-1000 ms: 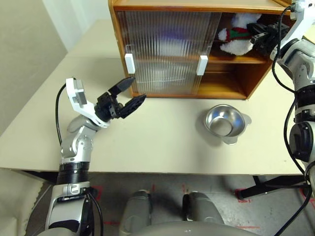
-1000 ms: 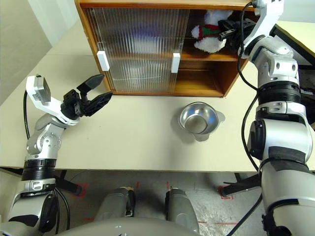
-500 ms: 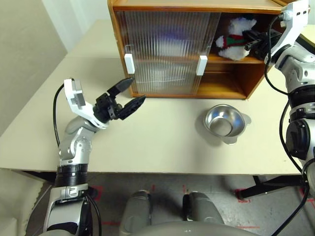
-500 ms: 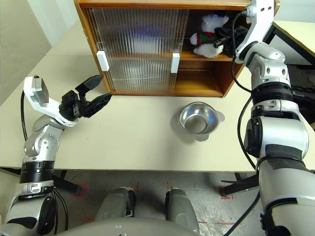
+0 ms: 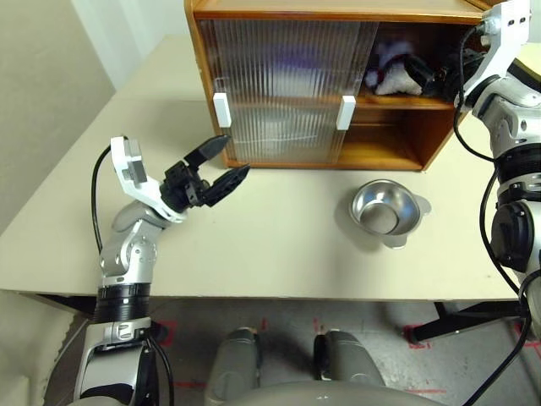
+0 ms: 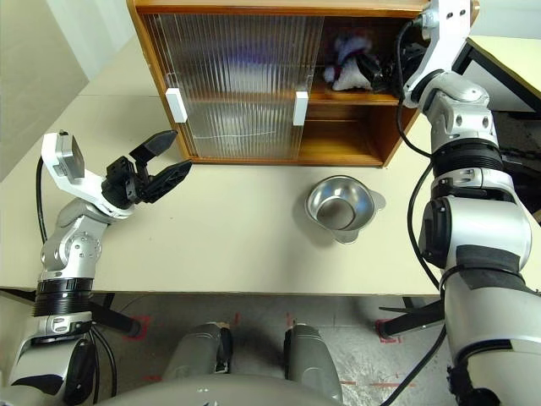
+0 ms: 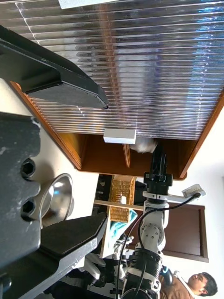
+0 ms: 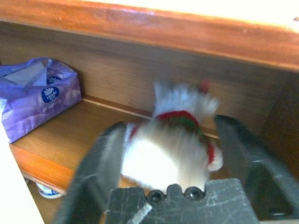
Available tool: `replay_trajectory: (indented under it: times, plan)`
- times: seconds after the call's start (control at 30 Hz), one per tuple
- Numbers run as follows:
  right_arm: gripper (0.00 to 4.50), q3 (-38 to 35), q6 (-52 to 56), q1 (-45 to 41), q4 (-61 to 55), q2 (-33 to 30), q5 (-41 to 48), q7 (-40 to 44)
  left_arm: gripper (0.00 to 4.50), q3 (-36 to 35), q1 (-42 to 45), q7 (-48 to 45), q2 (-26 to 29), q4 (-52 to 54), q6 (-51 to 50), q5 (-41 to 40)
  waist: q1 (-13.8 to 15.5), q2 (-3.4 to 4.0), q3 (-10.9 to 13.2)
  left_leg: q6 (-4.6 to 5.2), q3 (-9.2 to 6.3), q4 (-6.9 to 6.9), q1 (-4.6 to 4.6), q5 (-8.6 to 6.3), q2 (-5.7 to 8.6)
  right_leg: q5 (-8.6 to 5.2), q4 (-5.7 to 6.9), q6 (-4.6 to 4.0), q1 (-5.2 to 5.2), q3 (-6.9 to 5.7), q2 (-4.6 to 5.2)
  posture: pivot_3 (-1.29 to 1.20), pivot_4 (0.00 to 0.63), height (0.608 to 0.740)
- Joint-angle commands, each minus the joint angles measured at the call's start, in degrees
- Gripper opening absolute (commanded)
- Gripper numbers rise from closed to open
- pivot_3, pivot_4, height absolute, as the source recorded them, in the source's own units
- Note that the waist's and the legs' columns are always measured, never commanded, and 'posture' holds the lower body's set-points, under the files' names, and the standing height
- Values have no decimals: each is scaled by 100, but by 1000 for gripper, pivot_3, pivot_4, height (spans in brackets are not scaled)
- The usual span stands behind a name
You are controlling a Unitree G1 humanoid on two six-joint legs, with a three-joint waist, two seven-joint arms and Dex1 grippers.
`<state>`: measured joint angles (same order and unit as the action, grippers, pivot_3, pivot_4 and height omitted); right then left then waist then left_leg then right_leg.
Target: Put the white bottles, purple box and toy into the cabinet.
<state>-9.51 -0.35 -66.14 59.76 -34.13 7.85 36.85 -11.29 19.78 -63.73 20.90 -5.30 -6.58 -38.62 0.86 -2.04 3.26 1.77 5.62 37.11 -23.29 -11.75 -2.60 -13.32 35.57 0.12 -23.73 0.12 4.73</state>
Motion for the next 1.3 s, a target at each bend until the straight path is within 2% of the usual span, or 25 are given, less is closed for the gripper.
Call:
replay_trajectory:
  times: [0.03, 0.3, 0.43, 0.6, 0.83, 1.07, 1.3]
  plan:
    - [4493, 10, -108, -127, 47, -87, -75, 21, 4500, -1, -7, 2, 28, 71, -55, -42, -1, 0, 0, 0, 0, 0, 0, 0, 0, 0, 0, 0, 0, 0, 0, 128, 0, 740]
    - [4493, -53, 766, 38, -664, -457, 159, 580, 4500, -2, -10, -16, 34, 64, -76, -42, 2, 2, 1, 0, -1, 0, 0, 0, 0, 0, 0, 0, 0, 0, 0, 124, 0, 740]
    - [4493, 161, 2445, 1027, -2492, -1177, 363, 1426, 4500, 27, -67, -59, 73, 80, -47, 12, 51, 0, -1, 0, -9, 0, -2, 0, 0, -2, 1, 2, 2, -3, 1, 128, 0, 740]
    - [4493, -111, 4486, 2247, -4390, -1870, 1197, 2037, 4500, 31, -107, -42, 39, 109, -54, -15, 97, 6, -3, 0, -9, 1, -3, -2, 1, -7, 0, 11, -1, -3, 9, 128, 1, 740]
    - [4493, -686, 6293, 3530, -5302, -2435, 2320, 2494, 4500, 22, -79, -43, 32, 78, -41, -24, 137, 0, -5, -1, -9, 20, 5, -2, -2, -11, -1, 0, 10, -4, 0, 134, 7, 740]
    - [4493, -1419, 6209, 4322, -4970, -1571, 2387, 1441, 4500, 7, -163, -35, 29, 117, -34, -30, 176, -17, -10, -3, -9, 34, 6, -3, -1, -5, -8, 9, 25, -10, 2, 138, 10, 740]
    - [4493, -2086, 6224, 4484, -4542, -696, 2404, 185, 4500, 2, -177, -72, 82, 107, -66, -33, 179, -15, -9, -2, -8, 26, 1, -3, 1, -7, -9, 8, 22, -9, -2, 133, 10, 740]
